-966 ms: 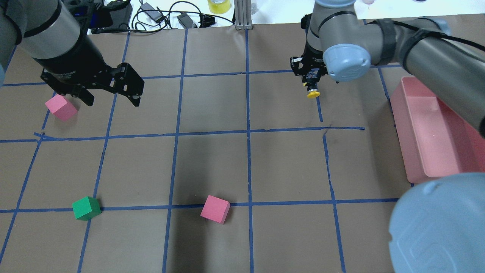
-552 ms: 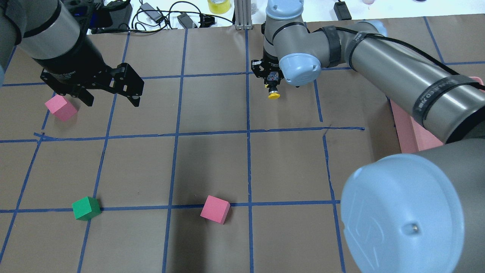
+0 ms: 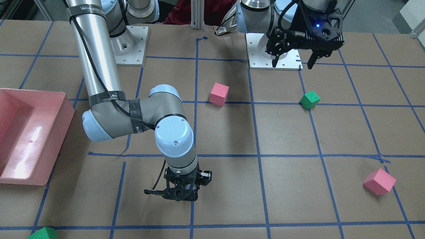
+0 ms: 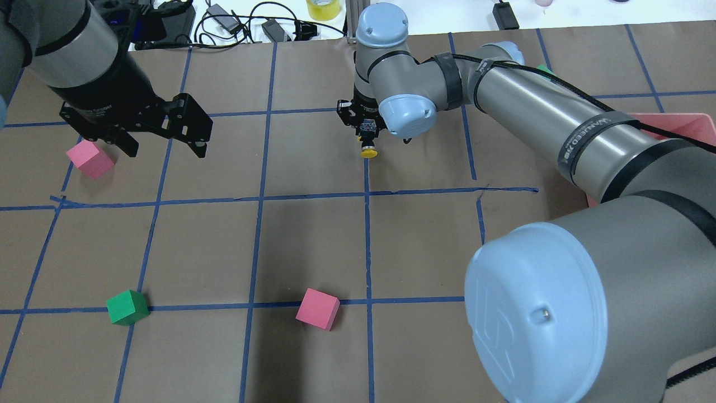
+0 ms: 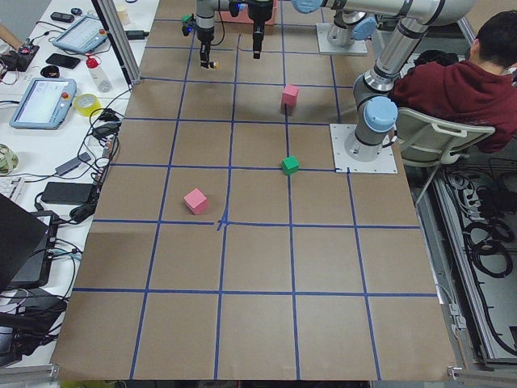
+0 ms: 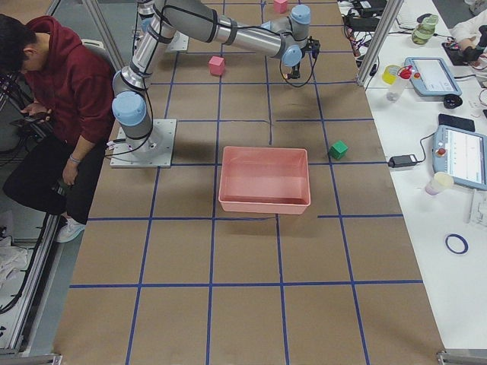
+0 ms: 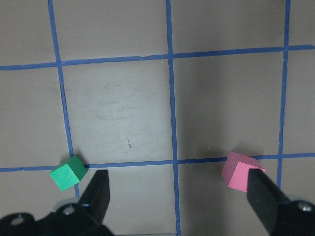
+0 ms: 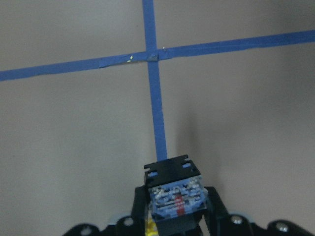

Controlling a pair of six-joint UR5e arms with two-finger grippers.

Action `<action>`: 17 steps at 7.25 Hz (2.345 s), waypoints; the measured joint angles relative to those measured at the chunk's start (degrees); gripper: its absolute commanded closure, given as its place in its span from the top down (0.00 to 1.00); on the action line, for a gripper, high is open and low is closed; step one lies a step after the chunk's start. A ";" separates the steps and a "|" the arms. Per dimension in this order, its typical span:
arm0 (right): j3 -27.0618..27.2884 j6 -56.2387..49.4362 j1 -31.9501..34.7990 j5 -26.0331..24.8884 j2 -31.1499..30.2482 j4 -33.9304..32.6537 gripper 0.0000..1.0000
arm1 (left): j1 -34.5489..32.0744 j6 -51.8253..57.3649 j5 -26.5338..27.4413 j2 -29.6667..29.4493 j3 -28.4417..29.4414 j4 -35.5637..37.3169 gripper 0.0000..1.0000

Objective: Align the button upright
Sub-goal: 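Lower the switch onto the table and open the right gripper, then raise the right gripper and withdraw it away from the switch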

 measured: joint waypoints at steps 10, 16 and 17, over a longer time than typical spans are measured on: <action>1.27 4.55 1.04 1.35 -3.26 1.87 1.00 | 0.00 -0.03 -0.05 0.00 0.00 0.00 1.00; 5.52 -13.00 -13.71 -1.23 -27.33 24.22 1.00 | 0.00 -0.08 -0.12 0.00 0.00 0.00 1.00; 5.46 -17.16 -15.25 -1.52 -30.16 26.82 1.00 | 0.00 -0.08 -0.13 0.00 0.01 0.00 1.00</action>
